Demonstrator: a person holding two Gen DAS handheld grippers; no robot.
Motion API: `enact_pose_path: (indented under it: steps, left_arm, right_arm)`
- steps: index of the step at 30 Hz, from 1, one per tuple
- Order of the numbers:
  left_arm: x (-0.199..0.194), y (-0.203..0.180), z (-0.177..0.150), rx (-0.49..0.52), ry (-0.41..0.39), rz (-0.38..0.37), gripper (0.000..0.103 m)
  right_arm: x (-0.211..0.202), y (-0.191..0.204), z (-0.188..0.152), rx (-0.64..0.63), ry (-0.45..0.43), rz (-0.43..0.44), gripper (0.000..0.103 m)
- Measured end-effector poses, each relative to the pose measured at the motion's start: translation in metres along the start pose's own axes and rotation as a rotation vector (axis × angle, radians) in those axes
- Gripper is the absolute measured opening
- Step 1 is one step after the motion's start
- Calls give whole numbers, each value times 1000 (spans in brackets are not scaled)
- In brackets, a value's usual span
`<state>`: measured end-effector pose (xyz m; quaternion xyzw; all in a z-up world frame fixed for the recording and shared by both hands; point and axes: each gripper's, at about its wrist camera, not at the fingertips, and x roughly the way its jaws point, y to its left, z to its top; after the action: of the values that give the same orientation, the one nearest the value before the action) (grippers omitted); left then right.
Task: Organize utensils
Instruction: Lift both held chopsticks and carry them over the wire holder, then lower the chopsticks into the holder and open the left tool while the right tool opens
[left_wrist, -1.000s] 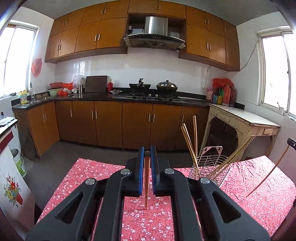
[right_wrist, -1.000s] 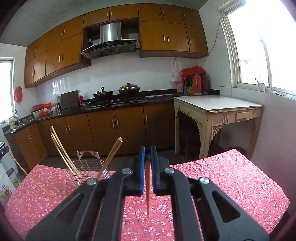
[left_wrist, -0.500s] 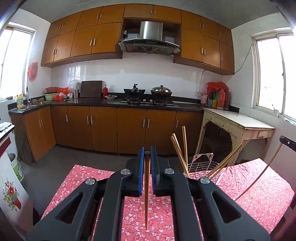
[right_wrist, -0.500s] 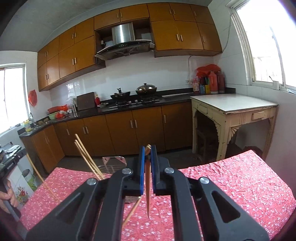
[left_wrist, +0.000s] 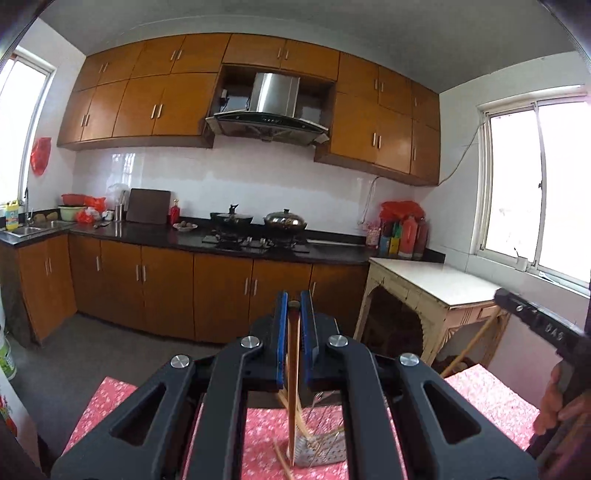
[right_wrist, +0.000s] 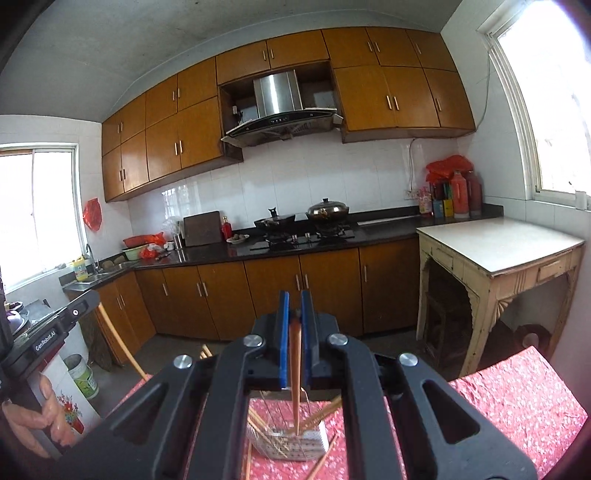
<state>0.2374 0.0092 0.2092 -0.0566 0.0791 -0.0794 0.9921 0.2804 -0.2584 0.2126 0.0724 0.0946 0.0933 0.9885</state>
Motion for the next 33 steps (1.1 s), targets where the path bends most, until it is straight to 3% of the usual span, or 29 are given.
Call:
enact_pose_path:
  steps: [5,10,18,33]
  left_arm:
    - [28,-24,8,6,-31,-1,7]
    - [61,-35,-9,18,-44,30,7]
    - [97,-31,-40,15,33,48,7]
    - [120,-34,-58,30,111,53,7]
  right_arm:
    - [32,9,6,-18,-3,-7,7]
    - [66,8,-5,-24,34,-6,7]
    - [105,4,-25,-13,101,17,7]
    - [151,-2,-56,15,222,39,7]
